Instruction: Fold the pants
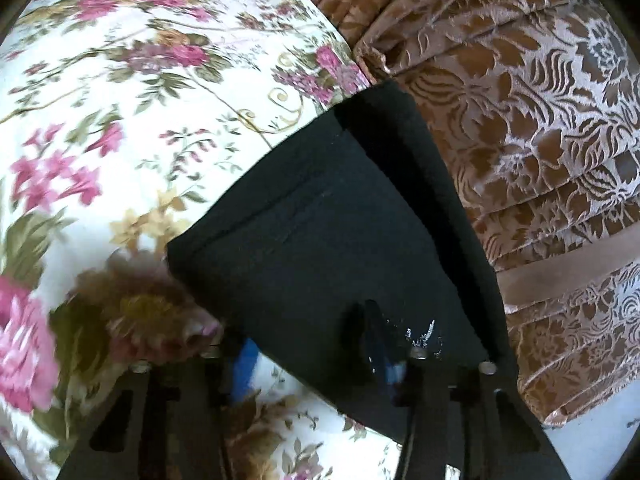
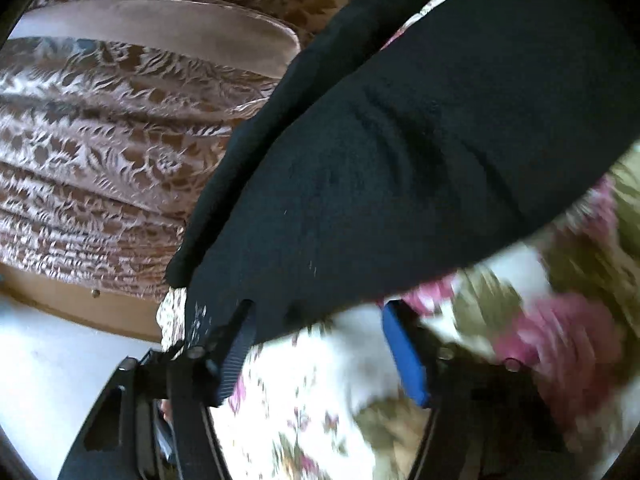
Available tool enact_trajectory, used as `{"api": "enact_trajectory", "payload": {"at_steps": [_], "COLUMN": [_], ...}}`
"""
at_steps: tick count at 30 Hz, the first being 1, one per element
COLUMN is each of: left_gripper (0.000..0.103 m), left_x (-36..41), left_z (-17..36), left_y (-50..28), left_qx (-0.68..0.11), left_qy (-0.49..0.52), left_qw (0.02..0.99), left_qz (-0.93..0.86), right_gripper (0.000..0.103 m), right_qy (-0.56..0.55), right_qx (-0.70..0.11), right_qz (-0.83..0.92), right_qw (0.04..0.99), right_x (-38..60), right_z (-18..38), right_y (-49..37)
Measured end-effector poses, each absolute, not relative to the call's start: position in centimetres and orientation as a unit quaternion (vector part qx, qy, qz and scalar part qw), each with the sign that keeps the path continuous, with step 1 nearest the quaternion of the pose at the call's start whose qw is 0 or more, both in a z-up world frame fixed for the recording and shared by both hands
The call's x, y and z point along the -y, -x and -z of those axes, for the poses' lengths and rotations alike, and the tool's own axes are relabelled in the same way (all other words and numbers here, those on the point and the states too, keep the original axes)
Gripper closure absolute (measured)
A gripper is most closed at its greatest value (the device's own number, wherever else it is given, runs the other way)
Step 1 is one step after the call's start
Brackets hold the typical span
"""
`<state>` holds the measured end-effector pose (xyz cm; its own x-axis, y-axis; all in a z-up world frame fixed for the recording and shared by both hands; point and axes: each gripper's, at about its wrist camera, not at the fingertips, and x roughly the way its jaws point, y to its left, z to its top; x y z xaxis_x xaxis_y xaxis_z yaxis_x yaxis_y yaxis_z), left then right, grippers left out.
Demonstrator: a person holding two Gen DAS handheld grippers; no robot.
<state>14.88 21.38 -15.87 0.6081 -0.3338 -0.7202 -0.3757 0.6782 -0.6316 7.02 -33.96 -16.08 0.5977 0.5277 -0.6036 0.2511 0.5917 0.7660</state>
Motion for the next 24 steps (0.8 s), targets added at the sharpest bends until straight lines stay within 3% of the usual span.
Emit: {"api": "enact_trajectory", "payload": {"at_steps": [1,3,4,5,6,18,24], "left_gripper": [0.084,0.095,0.096,0.097,0.097,0.098,0.098], "left_x": [-21.4,-21.5,-21.5,-21.6,-21.6,-21.9,-22.3], "left_z": [15.9,15.8,15.5,15.3,15.0,9.7,10.3], "left_y": [-15.1,-15.3,-15.0,-14.8,-14.5,-8.3,-2.4], "left_qx": [-0.439,-0.43,-0.425,-0.419,-0.412,-0.349,-0.351], "left_qy": [0.401,0.4,0.396,0.396,0.397,0.395,0.395], "left_qw": [0.804,0.81,0.814,0.817,0.82,0.849,0.849], "left_qz": [-0.011,-0.01,-0.01,-0.009,-0.007,0.018,0.017], "right_gripper": [0.046,0.064,0.071,0.087,0.093,0.097,0.097], "right_qy": [-0.448,-0.456,-0.457,-0.453,-0.449,-0.384,-0.368], "right_qx": [-0.438,-0.439,-0.44,-0.442,-0.445,-0.422,-0.431], "right_qz": [-0.09,-0.087,-0.083,-0.076,-0.07,-0.097,-0.111], "right_qw": [0.774,0.769,0.768,0.77,0.771,0.816,0.816], "right_x": [33.8,33.9,33.9,33.8,33.8,33.7,33.9], "right_z": [16.3,16.8,17.0,17.1,17.3,12.3,11.9], "right_y": [-7.9,-9.1,-9.7,-10.4,-10.7,-7.0,-2.5]}}
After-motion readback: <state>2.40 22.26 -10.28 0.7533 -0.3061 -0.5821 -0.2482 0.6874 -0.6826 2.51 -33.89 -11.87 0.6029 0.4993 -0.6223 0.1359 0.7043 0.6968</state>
